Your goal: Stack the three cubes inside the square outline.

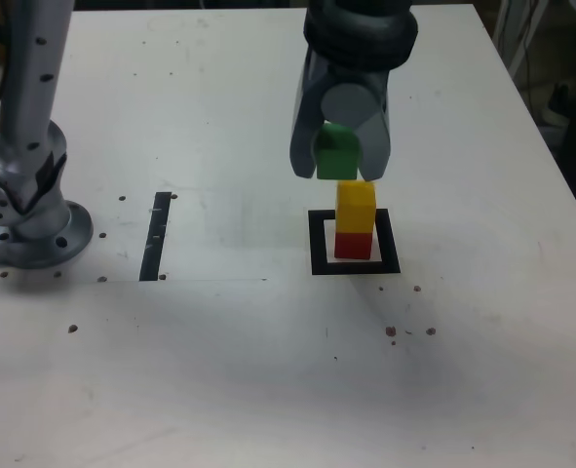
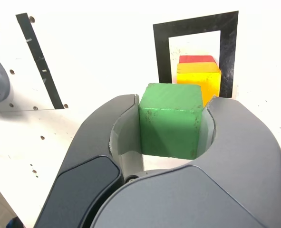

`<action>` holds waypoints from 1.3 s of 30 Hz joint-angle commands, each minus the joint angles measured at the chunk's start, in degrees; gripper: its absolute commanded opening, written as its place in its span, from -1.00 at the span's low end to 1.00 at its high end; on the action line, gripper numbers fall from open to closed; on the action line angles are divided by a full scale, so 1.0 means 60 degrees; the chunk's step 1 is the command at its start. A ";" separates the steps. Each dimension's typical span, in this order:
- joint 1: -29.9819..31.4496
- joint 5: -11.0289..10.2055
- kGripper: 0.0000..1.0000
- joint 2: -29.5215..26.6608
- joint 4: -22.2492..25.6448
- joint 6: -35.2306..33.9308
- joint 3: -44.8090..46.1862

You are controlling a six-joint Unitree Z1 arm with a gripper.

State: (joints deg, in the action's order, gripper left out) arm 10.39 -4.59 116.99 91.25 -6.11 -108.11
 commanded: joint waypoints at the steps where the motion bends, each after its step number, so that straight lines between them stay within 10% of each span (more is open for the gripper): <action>1: 0.0099 0.0042 -0.61 0.0267 0.0059 -0.0021 -0.0171; 39: -0.0251 0.0209 -0.43 0.0820 -0.0200 0.0691 -0.0180</action>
State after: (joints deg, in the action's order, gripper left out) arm 8.96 -3.38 121.62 89.87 -2.11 -109.11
